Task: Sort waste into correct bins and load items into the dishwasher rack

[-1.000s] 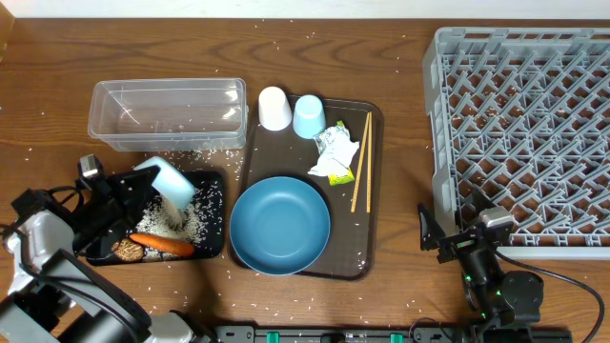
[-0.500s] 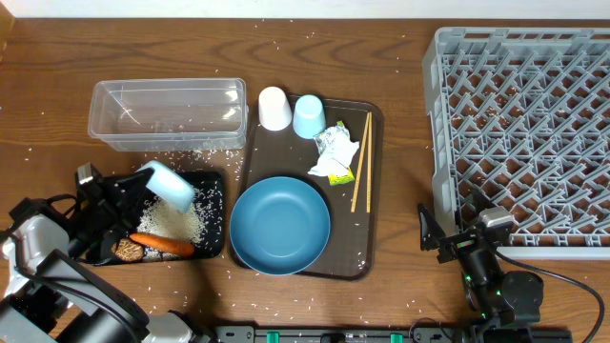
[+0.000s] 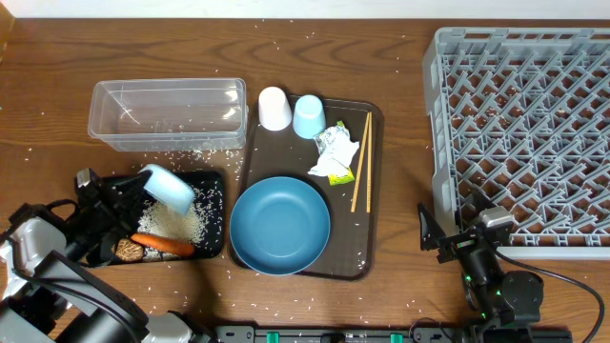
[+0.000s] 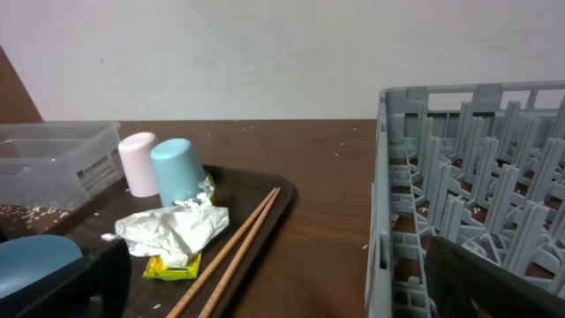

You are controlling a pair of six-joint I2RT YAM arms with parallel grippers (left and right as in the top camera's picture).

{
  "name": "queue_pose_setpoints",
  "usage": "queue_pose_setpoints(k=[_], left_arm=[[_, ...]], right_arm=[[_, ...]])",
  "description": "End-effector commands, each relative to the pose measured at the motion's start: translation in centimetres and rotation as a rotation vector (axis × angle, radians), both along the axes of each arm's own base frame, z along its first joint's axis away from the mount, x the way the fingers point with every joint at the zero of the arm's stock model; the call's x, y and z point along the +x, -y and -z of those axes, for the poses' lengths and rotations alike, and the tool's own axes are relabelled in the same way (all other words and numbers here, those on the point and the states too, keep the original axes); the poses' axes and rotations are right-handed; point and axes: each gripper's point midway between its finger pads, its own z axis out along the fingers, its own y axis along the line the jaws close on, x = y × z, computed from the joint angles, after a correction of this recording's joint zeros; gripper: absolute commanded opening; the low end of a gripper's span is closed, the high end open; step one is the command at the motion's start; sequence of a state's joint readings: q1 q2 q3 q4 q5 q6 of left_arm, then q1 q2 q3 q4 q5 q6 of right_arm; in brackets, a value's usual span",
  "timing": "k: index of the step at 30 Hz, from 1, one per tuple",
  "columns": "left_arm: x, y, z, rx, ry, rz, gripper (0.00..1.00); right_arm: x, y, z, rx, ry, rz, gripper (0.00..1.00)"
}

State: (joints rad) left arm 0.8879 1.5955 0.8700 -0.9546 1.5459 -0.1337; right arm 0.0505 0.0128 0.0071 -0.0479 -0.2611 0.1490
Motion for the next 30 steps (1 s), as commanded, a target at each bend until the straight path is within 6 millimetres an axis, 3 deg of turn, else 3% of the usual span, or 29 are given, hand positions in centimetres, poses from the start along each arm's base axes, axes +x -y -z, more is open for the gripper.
queue_pose_setpoints(k=[1,22,30], left_arm=[[-0.1,0.0,-0.4,-0.031,0.009,-0.01,0.06],[0.1,-0.1,-0.5,0.018,0.05,-0.005,0.06],[0.0,3.3,-3.6,0.181,0.137,0.103,0.06]], right_arm=[[-0.1,-0.2,0.1,-0.008,0.001,-0.007,0.99],[-0.1,-0.2,0.1,-0.008,0.001,-0.007,0.99],[-0.1,-0.2,0.1,-0.008,0.001,-0.007,0.99]])
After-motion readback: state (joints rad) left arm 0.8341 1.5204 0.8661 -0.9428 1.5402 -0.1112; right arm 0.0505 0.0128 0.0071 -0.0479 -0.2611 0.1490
